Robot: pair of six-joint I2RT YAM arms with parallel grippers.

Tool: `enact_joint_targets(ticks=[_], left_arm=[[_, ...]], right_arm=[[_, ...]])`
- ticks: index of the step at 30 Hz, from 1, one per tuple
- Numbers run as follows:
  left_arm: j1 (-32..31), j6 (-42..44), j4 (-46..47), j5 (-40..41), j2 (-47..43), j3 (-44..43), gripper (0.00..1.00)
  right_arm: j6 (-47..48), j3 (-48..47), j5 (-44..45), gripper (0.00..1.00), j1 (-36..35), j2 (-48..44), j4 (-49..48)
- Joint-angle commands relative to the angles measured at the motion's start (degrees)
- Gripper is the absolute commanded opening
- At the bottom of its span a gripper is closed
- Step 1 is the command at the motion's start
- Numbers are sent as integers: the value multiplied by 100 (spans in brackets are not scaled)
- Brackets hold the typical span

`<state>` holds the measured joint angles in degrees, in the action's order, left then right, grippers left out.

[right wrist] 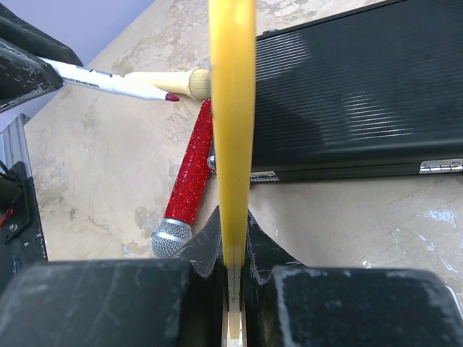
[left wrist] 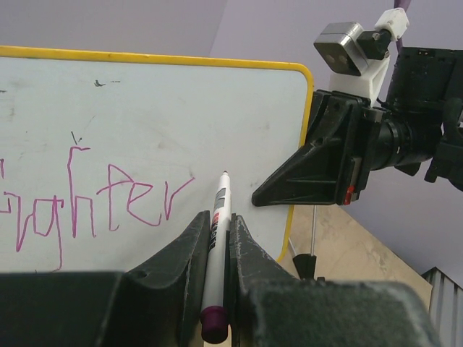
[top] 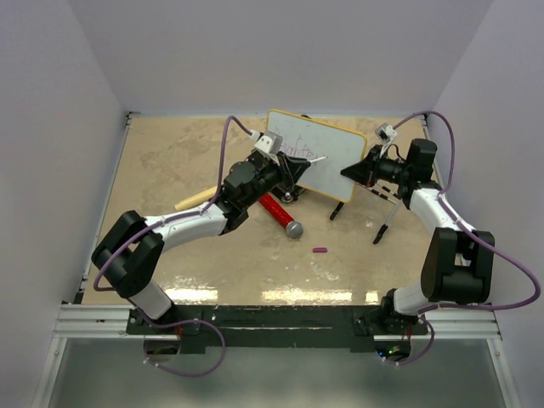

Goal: Write a sentence on the whiteboard
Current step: Write with the whiteboard marker without the cap on the whiteboard.

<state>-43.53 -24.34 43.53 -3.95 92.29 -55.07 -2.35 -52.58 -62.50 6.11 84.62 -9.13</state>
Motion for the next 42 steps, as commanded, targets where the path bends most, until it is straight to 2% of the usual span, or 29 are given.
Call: enact_joint_targets(ticks=[1,19,42], left_arm=[[-15,201,138,201,87,-399,0],[-24,333,-301,632,413,-1067,0],[-59,219,-521,280,738,-1559,0]], right_arm=[[182,-77,98,0,-22,-227,-19],[200,-77,159,0,-48,-235,25],[200,-86,159,0,-84,-235,34]])
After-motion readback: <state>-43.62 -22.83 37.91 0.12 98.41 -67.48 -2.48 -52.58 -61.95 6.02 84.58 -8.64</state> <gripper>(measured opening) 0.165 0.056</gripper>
